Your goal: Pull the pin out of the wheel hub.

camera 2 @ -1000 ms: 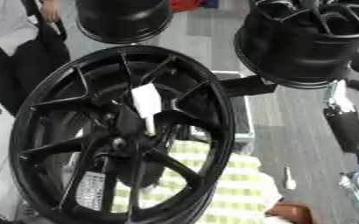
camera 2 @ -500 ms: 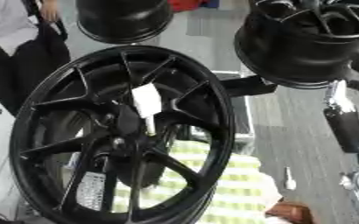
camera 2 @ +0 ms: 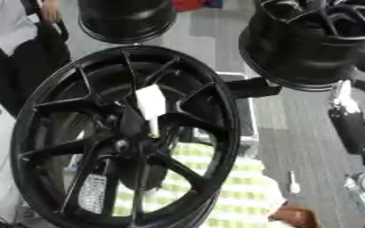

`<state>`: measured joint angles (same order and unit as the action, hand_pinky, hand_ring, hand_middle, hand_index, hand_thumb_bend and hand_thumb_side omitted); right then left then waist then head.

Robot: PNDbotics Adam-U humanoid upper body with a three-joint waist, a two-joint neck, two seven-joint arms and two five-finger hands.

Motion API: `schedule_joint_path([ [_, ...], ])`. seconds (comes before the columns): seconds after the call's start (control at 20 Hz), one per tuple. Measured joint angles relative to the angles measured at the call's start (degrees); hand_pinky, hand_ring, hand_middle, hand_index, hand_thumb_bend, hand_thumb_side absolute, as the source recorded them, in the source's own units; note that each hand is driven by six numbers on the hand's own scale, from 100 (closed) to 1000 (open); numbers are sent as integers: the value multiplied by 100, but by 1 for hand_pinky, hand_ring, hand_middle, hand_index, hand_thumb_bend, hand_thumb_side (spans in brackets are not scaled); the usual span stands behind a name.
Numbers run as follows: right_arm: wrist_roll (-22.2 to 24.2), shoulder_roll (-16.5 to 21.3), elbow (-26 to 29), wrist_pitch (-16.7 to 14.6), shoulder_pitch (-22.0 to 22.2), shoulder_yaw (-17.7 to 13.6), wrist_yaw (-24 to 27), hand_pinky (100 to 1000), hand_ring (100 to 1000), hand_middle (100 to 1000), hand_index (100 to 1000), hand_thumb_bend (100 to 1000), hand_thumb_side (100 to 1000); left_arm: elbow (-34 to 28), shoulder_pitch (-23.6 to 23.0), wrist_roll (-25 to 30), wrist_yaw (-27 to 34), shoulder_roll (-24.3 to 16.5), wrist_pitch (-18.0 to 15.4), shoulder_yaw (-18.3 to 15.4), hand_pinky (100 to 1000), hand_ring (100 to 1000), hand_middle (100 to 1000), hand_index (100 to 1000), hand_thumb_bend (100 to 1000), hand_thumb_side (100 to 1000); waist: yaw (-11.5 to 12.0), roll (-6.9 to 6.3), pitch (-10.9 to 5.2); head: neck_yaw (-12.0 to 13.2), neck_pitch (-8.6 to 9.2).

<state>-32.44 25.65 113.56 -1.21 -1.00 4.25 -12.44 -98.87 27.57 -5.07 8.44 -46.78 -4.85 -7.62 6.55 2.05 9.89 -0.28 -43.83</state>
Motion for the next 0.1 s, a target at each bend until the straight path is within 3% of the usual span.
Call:
schedule_joint_path([
  [0.1, 3, -22, 0, -33, -41, -2, 3, 733, 847, 790, 815, 100, 650, -788, -273, -237, 114, 554, 73, -52, 754, 687, 672, 783, 100, 668, -2, 36, 1, 1, 0],
])
